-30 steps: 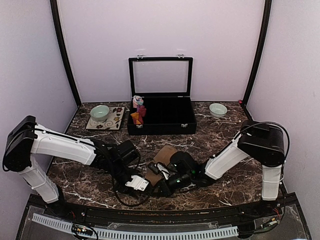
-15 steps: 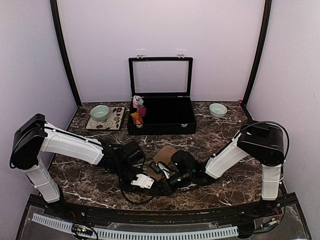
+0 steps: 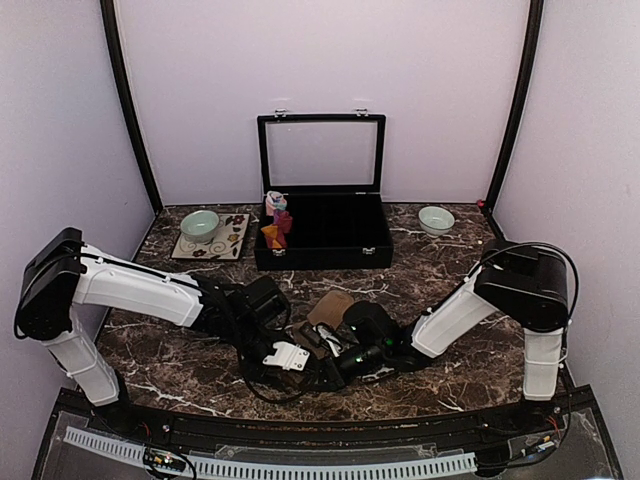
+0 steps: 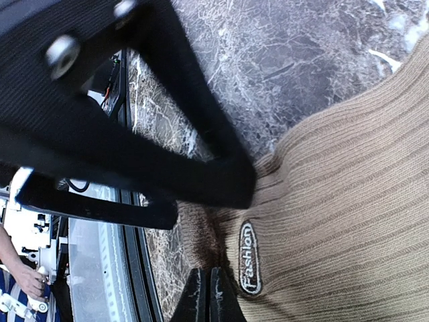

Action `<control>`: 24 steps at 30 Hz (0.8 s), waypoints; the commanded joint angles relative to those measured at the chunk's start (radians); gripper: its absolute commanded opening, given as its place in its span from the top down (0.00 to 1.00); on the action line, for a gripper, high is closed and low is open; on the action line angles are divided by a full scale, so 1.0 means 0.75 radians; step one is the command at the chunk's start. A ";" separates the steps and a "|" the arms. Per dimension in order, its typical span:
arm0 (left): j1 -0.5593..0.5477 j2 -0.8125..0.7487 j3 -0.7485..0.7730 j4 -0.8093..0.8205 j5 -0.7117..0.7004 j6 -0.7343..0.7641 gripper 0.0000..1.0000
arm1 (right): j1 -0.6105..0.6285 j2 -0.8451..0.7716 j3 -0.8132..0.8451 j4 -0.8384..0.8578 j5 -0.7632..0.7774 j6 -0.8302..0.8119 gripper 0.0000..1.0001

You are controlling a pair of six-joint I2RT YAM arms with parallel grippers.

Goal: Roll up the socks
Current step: Roll the sock at the center of the board.

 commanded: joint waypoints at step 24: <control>-0.056 0.054 -0.039 0.024 -0.031 -0.111 0.78 | -0.022 0.110 -0.095 -0.360 0.138 0.023 1.00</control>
